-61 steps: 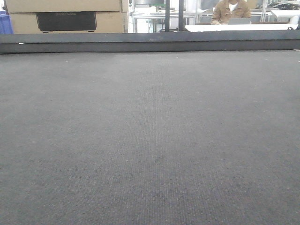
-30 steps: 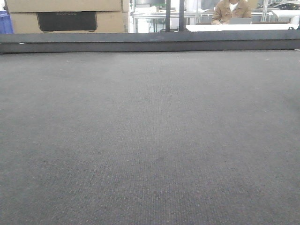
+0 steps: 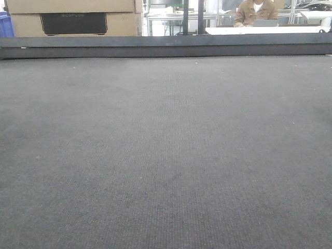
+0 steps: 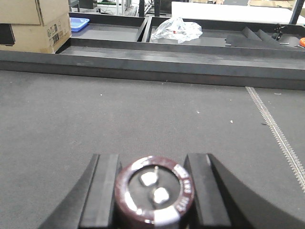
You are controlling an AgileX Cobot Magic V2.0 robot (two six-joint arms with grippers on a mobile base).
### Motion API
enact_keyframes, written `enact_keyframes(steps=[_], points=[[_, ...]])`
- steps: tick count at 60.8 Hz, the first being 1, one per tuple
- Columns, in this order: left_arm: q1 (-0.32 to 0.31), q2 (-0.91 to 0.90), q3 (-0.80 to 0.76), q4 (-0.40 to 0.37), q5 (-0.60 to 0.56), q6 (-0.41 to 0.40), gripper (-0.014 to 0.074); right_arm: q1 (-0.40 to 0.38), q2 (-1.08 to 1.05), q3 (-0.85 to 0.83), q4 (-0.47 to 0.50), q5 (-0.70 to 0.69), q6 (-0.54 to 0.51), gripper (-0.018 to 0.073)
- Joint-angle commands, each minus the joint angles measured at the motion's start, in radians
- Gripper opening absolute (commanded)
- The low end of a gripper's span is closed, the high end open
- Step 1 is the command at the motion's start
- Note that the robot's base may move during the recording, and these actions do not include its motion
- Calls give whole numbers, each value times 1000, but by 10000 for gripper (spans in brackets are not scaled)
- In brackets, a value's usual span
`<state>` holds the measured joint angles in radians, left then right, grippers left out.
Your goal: Place cylindrical capacitor in blue bin on shelf
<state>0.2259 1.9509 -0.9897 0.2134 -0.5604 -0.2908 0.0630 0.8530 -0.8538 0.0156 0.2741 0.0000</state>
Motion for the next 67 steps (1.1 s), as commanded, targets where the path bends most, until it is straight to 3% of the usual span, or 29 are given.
enact_keyframes(steps=[1, 30, 37, 40, 46, 56, 67], points=[[1, 44, -57, -13, -8, 1, 590, 1, -1, -5, -1, -30, 0, -162], [40, 128, -126, -13, 3, 2, 590, 1, -1, -5, 23, -28, 0, -162], [40, 128, -128, -8, 3, 2, 551, 1, -1, -5, 23, -28, 0, -162], [40, 128, -128, -5, 3, 2, 494, 1, -1, -5, 23, -28, 0, -162], [40, 128, -129, -3, -4, 2, 298, 1, -1, -5, 23, -28, 0, -162], [36, 114, -129, 2, 8, 2, -107, 1, -1, -5, 23, -28, 0, -162], [-8, -34, -129, 90, 165, 0, -111, 1, -1, -5, 23, -48, 0, -162]])
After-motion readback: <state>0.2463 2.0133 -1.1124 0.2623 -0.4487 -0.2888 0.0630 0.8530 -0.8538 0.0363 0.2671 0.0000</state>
